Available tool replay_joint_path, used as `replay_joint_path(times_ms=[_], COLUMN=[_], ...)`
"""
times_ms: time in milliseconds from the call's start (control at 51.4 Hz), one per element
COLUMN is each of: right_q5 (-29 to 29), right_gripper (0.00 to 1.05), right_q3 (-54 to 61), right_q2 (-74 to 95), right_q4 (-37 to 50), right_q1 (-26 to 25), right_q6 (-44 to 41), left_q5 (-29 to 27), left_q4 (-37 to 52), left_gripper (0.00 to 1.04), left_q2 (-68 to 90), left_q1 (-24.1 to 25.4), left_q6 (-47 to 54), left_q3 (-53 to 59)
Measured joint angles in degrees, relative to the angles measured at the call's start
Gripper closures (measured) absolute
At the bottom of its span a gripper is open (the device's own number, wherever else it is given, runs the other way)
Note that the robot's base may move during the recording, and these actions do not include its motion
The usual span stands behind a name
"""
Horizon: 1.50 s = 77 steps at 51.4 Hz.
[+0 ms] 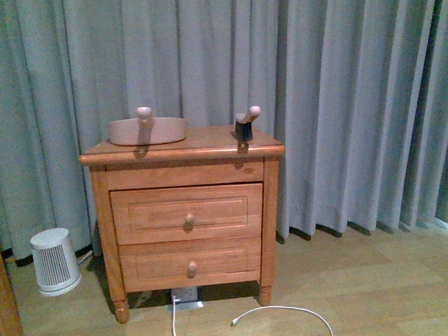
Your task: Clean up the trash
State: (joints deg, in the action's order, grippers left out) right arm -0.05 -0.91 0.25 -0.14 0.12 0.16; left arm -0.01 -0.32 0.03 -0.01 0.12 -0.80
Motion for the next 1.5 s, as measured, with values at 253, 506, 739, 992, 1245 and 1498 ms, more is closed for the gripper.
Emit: replay_joint_path(times_ms=[253, 506, 739, 992, 1245, 1498], right_q5=[0.0, 0.02, 0.02, 0.0, 0.0, 0.0], right_gripper=[0.07, 0.07, 0.07, 0.07, 0.07, 0.07], right_q3=[0.0, 0.0, 0.0, 0.0, 0.0, 0.0], right_q2=[0.0, 0.0, 0.0, 0.0, 0.0, 0.0], right_q4=[0.0, 0.0, 0.0, 0.0, 0.0, 0.0], right_q1=[0.0, 0.0, 0.0, 0.0, 0.0, 0.0], right_q6=[0.0, 0.0, 0.0, 0.0, 0.0, 0.0], left_q5=[0.0, 0.0, 0.0, 0.0, 0.0, 0.0], left_q4=[0.0, 0.0, 0.0, 0.0, 0.0, 0.0], left_gripper=[0.08, 0.08, 0.08, 0.08, 0.08, 0.08], left_q2=[0.0, 0.0, 0.02, 0.0, 0.0, 0.0], left_q1=[0.0, 0.0, 0.02, 0.02, 0.0, 0.0], left_q6=[0.0, 0.0, 0.0, 0.0, 0.0, 0.0], left_q3=[0.0, 0.0, 0.0, 0.0, 0.0, 0.0])
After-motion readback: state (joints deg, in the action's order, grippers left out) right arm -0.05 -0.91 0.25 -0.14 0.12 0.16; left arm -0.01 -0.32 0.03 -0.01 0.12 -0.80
